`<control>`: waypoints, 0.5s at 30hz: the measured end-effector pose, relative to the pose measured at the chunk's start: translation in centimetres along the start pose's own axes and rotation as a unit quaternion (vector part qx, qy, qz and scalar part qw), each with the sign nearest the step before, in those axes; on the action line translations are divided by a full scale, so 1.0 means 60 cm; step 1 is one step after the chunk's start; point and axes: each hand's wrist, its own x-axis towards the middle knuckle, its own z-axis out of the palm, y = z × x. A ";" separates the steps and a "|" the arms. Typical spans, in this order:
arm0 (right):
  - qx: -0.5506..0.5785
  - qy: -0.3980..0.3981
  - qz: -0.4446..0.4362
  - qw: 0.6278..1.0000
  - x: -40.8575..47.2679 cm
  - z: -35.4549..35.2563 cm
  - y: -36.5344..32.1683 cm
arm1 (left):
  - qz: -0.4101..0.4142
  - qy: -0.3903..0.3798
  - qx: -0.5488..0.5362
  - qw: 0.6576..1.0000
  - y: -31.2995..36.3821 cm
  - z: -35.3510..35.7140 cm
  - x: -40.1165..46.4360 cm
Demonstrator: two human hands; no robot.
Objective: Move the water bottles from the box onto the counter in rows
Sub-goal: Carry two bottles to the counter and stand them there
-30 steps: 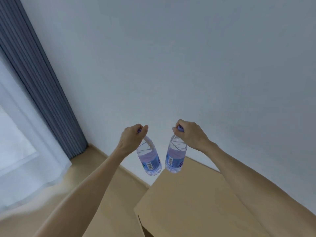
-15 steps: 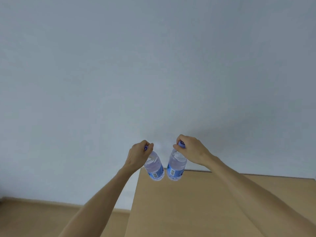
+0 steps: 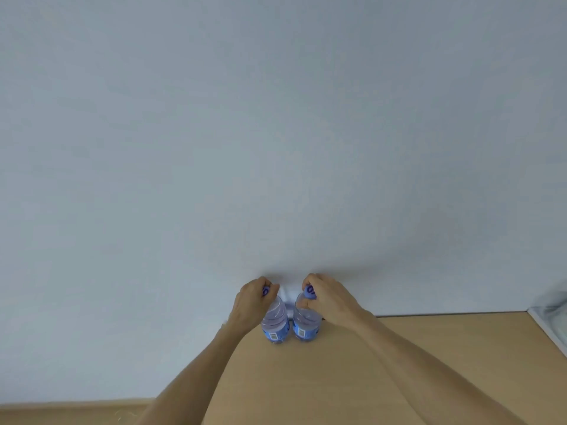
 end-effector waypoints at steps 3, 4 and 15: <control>0.031 0.016 -0.012 0.999 0.006 0.022 0.013 | -0.010 0.012 -0.023 1.000 -0.004 0.011 -0.001; 0.048 0.022 -0.015 0.998 0.008 0.028 0.016 | -0.016 0.011 -0.034 0.999 -0.004 0.014 -0.003; 0.223 0.018 0.066 0.973 -0.034 0.077 0.074 | -0.059 0.007 -0.136 0.989 -0.052 0.048 -0.053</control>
